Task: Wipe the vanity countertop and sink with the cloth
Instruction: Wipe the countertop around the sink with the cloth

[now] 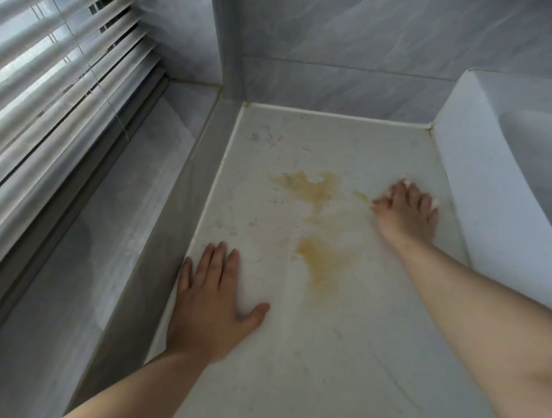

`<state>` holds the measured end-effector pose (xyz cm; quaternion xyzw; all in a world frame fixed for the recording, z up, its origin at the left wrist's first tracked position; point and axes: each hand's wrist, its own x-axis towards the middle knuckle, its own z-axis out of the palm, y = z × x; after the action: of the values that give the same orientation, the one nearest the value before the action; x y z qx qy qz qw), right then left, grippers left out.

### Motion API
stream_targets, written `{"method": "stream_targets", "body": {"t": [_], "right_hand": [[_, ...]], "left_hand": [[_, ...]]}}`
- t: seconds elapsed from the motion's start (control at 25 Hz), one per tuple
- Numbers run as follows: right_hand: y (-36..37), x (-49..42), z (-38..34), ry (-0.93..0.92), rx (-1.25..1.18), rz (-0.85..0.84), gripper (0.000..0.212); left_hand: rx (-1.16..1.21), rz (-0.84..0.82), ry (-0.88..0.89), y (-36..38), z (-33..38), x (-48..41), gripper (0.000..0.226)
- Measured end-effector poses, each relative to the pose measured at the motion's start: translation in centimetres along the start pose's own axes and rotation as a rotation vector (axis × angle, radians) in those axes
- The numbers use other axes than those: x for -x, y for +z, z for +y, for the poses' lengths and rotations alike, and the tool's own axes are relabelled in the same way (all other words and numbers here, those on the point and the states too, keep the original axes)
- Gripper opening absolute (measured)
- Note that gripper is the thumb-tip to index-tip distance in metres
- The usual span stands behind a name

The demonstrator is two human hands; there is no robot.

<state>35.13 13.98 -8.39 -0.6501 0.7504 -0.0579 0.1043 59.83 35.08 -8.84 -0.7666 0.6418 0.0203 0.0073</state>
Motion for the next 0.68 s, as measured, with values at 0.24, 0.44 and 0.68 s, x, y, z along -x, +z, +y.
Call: {"method": "stream_targets", "body": {"t": [0.24, 0.44, 0.68], "right_hand": [[1.8, -1.2, -10.8, -0.467, 0.008, -0.125, 0.053], [1.7, -1.5, -12.6, -0.761, 0.031, -0.232, 0.049], [0.9, 0.0, -12.4, -1.036, 0.113, -0.361, 0.051]], "left_hand": [[-0.017, 0.020, 0.011, 0.2, -0.1, -0.1, 0.090], [-0.023, 0.023, 0.017, 0.1, -0.2, 0.0, 0.089], [-0.013, 0.030, 0.010, 0.0, -0.2, 0.0, 0.089]]}}
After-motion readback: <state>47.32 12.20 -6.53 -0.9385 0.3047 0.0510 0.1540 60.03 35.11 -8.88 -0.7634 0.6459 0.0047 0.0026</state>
